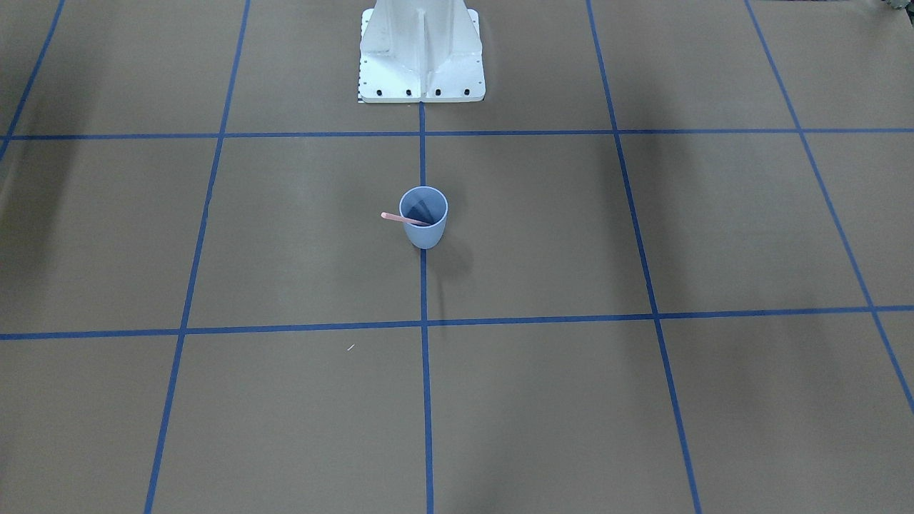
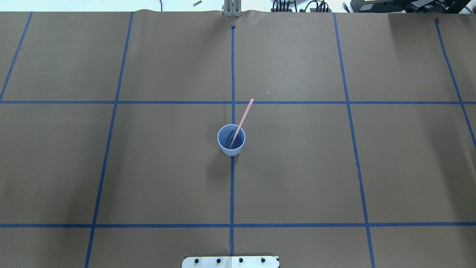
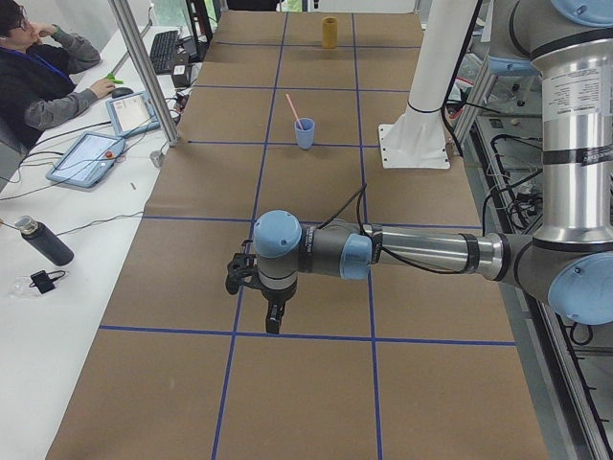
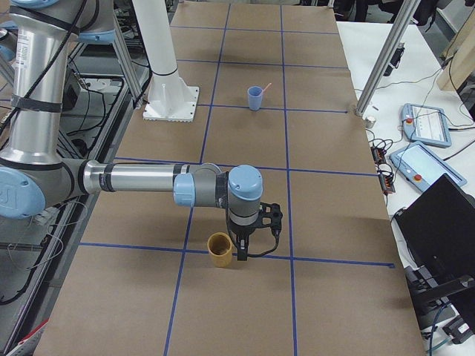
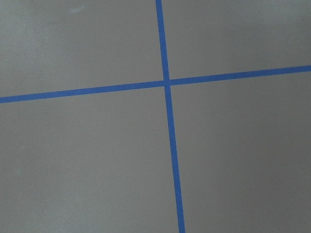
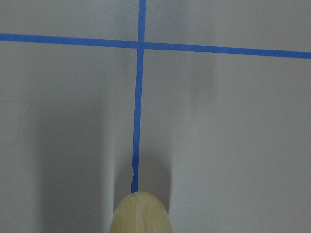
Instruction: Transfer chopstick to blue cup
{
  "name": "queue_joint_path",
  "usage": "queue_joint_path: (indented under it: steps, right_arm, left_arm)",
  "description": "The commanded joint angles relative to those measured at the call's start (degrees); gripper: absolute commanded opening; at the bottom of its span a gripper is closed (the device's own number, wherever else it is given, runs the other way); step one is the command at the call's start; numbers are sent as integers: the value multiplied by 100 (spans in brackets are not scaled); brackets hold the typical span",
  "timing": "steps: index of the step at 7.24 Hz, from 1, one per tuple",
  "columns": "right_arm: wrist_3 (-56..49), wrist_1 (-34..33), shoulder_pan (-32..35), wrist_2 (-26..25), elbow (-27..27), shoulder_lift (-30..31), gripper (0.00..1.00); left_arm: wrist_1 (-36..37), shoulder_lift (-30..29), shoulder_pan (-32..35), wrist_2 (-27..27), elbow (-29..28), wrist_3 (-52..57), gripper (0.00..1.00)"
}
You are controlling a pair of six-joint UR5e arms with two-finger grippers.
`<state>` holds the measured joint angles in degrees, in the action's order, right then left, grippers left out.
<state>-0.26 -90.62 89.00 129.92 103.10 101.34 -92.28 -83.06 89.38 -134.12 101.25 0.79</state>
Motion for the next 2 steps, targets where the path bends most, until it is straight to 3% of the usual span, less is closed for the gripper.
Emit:
queue_joint_path:
  steps: [1, 2]
  right_arm:
    - [0, 0, 4, 7, 0, 0, 100]
    - [0, 0, -5, 7, 0, 0, 100]
  left_arm:
    - [0, 0, -9, 0, 0, 0, 98]
    - [9, 0, 0, 0, 0, 0, 98]
